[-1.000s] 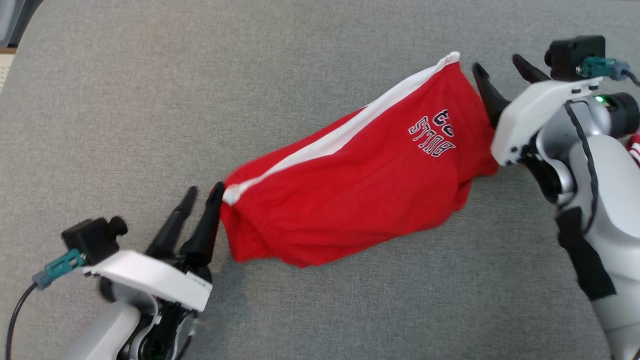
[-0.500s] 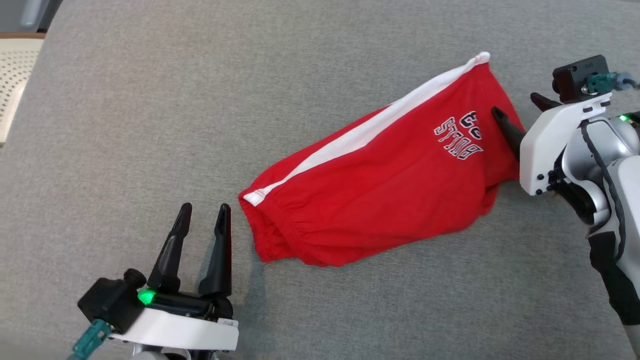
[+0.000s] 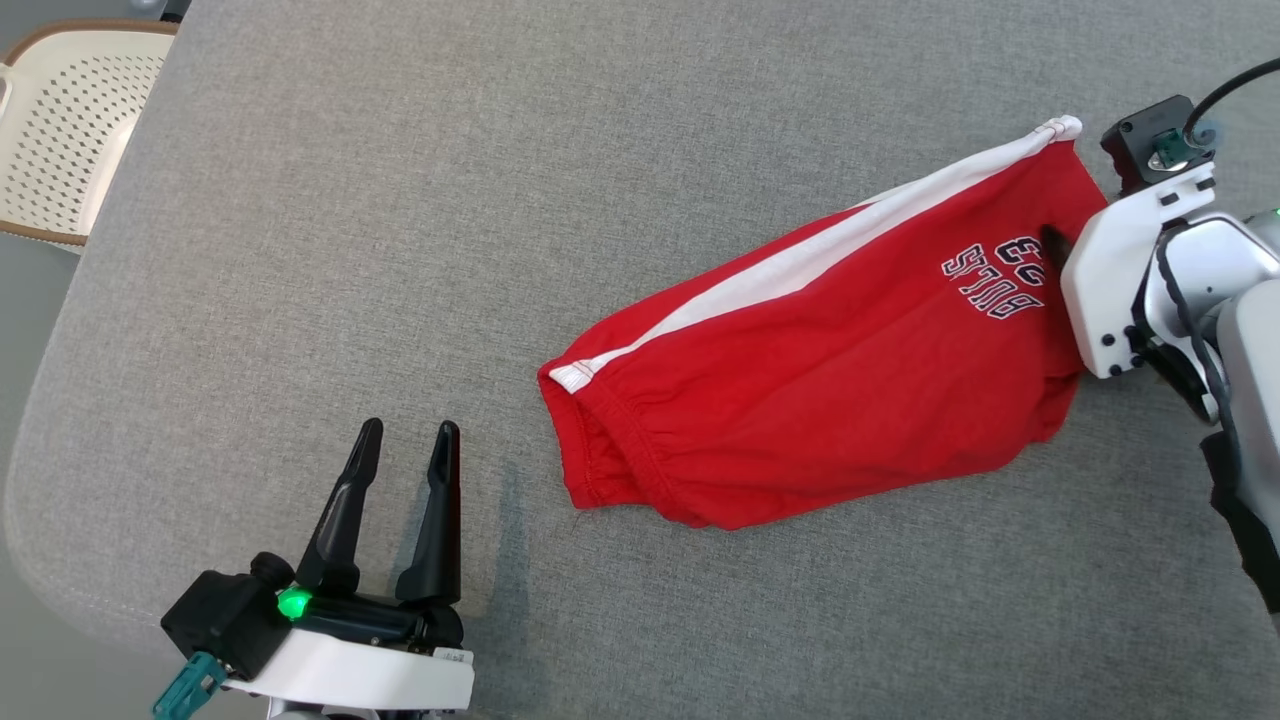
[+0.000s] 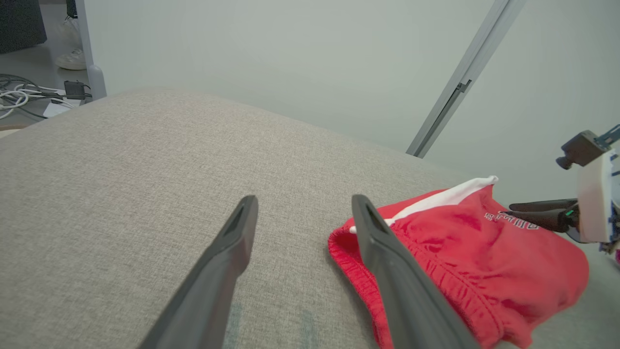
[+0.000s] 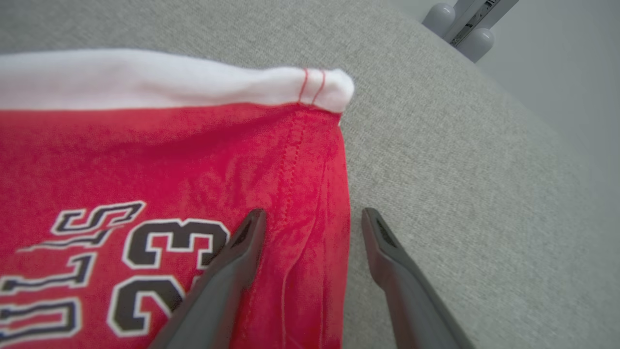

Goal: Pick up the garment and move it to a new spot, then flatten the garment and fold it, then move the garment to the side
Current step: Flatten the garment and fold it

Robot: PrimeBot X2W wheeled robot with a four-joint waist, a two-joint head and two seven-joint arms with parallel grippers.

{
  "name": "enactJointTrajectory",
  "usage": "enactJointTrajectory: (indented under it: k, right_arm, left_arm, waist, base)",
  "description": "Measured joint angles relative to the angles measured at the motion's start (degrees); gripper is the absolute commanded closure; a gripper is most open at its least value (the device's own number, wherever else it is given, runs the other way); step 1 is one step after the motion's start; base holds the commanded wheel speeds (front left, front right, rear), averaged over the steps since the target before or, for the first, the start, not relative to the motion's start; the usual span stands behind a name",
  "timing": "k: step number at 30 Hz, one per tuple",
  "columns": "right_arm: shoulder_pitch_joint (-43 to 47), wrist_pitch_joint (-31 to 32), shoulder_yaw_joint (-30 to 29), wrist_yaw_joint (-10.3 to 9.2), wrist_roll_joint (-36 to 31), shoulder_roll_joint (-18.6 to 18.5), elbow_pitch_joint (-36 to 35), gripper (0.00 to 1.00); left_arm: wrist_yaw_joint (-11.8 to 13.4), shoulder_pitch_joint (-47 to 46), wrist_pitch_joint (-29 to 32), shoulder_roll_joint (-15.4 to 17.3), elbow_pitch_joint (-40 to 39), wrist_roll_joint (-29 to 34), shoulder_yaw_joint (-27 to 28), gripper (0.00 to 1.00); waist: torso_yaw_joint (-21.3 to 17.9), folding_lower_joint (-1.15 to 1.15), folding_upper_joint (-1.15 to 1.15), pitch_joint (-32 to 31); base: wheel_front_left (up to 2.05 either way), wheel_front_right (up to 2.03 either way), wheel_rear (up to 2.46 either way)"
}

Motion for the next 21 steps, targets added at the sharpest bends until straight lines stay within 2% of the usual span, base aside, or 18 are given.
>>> enactJointTrajectory:
  k: [7,15,16,17,21]
  right_arm:
    - [0.0,-1.0,-1.7,0.03,-2.7,-0.8,1.8,0.00]
    - [0.2,0.1,-3.5,-0.14,2.5,2.2,4.9,0.00]
    - [0.2,0.2,-3.4,-0.26,3.6,2.4,5.1,0.56]
    - [0.2,0.2,-3.5,-0.29,5.1,2.6,5.3,1.00]
    - [0.4,0.4,-2.8,-0.26,11.5,3.8,5.5,1.00]
  left_arm:
    - [-0.4,0.0,0.0,-0.1,0.5,-0.6,-0.1,0.00]
    - [-0.6,0.1,0.0,-0.1,1.3,-0.8,-0.5,0.00]
    - [-0.6,0.1,0.0,-0.1,1.4,-0.9,-0.4,0.00]
    - [-0.6,0.2,0.0,-0.1,1.5,-1.0,-0.4,0.00]
    - [-0.6,1.0,0.0,-0.1,1.8,-0.6,-0.3,0.00]
  waist:
    - [-0.3,0.01,0.00,-0.6]
    - [0.1,0.00,0.00,-1.0]
    - [0.1,0.00,0.00,-1.0]
    - [0.0,0.00,0.00,-1.1]
    - [-1.3,0.00,0.00,-1.8]
  base:
    - [0.00,0.00,0.00]
    - [0.00,0.00,0.00]
    - [0.00,0.00,0.00]
    - [0.00,0.00,0.00]
    - [0.00,0.00,0.00]
